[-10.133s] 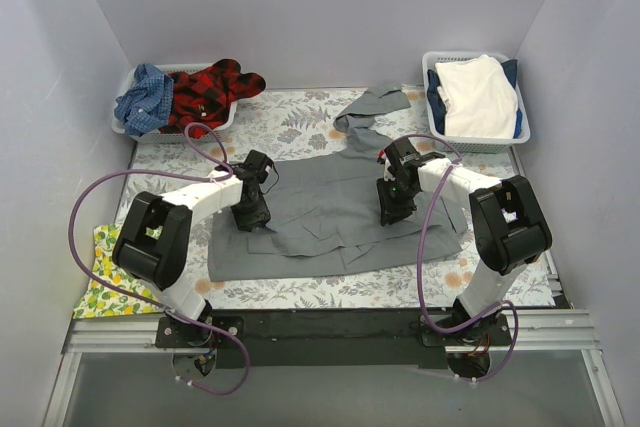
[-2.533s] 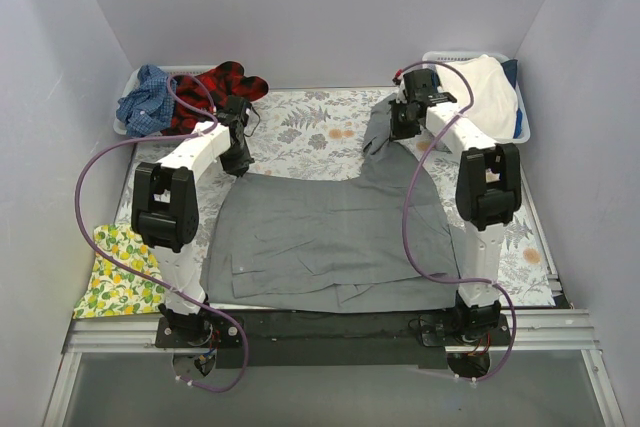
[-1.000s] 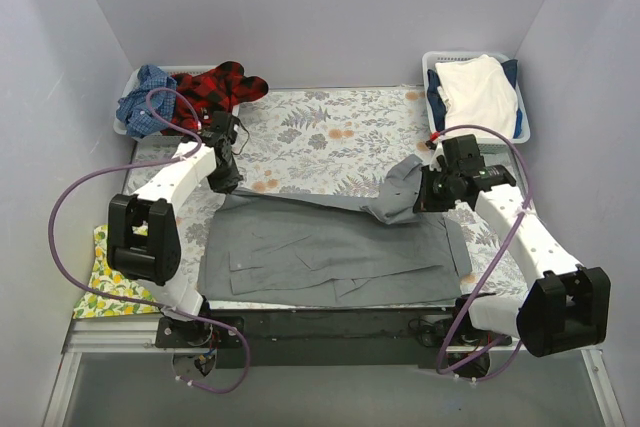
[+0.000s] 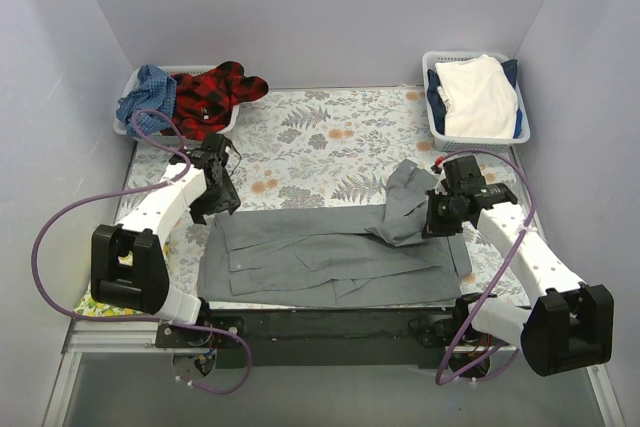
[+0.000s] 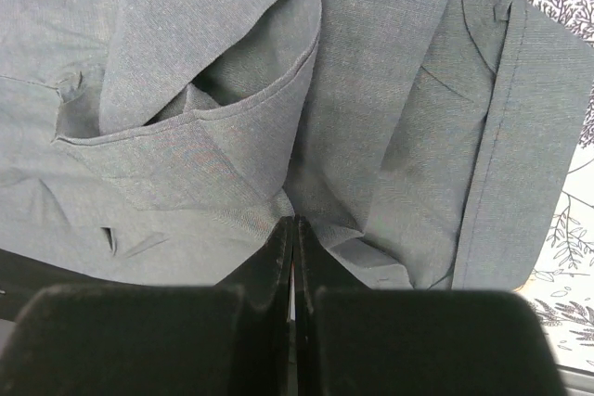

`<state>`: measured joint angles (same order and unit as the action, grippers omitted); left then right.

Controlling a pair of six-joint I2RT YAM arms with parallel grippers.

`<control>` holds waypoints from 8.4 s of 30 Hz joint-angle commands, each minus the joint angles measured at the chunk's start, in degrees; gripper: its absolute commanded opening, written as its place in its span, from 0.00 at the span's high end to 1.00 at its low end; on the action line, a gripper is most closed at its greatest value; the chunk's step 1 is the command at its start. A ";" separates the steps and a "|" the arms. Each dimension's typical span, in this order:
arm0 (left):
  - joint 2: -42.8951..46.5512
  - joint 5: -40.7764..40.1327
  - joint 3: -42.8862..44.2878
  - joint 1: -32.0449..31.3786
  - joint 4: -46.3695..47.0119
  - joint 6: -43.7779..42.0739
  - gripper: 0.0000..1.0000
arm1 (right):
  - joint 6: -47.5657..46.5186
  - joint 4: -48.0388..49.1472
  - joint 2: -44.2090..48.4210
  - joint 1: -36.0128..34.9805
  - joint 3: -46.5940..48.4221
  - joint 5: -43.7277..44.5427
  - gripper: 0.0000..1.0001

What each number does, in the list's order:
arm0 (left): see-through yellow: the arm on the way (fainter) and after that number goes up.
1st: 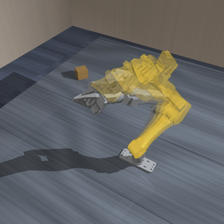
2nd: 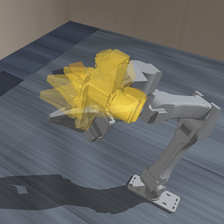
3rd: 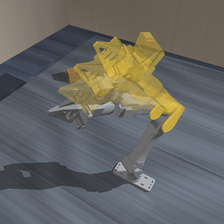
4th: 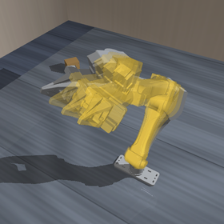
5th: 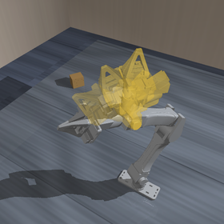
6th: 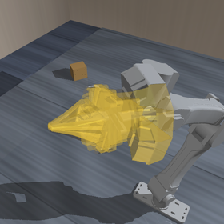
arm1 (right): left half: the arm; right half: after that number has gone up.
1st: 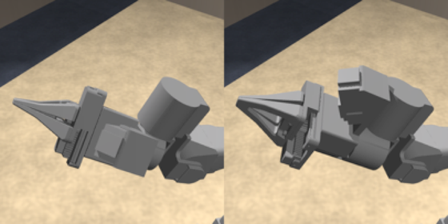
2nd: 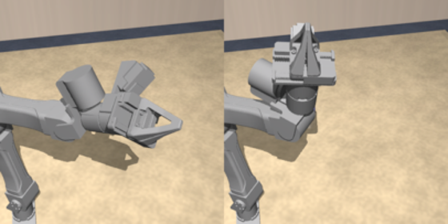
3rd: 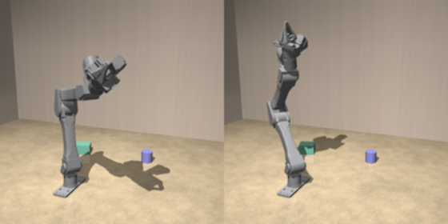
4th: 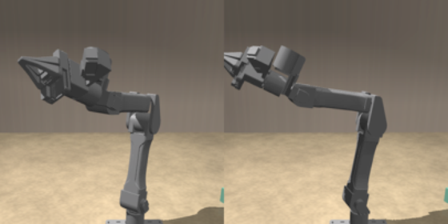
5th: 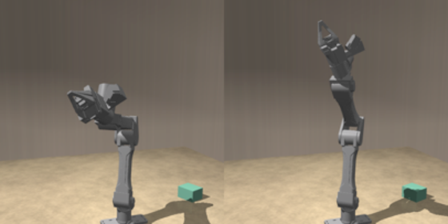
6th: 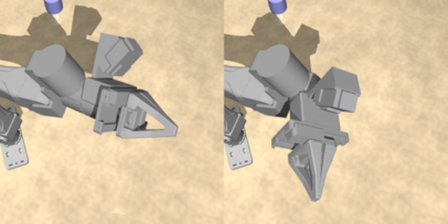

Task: Fold and stack the long sleeve shirts
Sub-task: Fold the shirt

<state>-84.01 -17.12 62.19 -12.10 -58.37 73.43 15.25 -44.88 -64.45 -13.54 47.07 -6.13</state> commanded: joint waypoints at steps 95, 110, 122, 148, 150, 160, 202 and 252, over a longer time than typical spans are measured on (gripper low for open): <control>-16.71 6.75 8.21 -0.21 7.48 -6.37 0.29 | -3.03 15.44 -65.19 2.03 50.32 22.30 0.46; -17.07 6.58 12.42 -0.21 6.87 -6.63 0.29 | -1.27 14.74 -52.73 -1.92 51.90 23.98 0.99; -16.98 7.90 18.83 -0.12 5.20 -5.85 0.28 | -1.97 13.34 -32.42 -10.27 45.66 11.24 0.99; -3.80 13.69 8.47 4.72 6.69 -3.20 0.24 | -10.76 12.36 -30.22 -43.24 31.69 6.48 0.53; -3.18 14.22 7.51 4.72 7.39 -3.47 0.23 | -10.68 12.45 -28.99 -43.15 30.45 7.00 0.47; -1.16 33.01 3.11 4.45 9.33 -9.61 0.22 | -1.47 17.55 -16.95 -37.01 22.46 18.86 0.38; -1.33 26.00 -13.68 -16.38 22.25 -4.78 0.47 | 4.53 12.89 -20.90 -18.98 20.96 8.59 0.41; 15.02 12.30 15.14 -16.47 32.43 -13.31 1.00 | 4.97 12.45 -26.60 -7.55 23.24 2.11 0.42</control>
<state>-68.38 -3.01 73.32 -28.36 -33.47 63.51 21.02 -32.88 -89.67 -21.34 67.83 2.61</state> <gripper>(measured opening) 0.012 0.584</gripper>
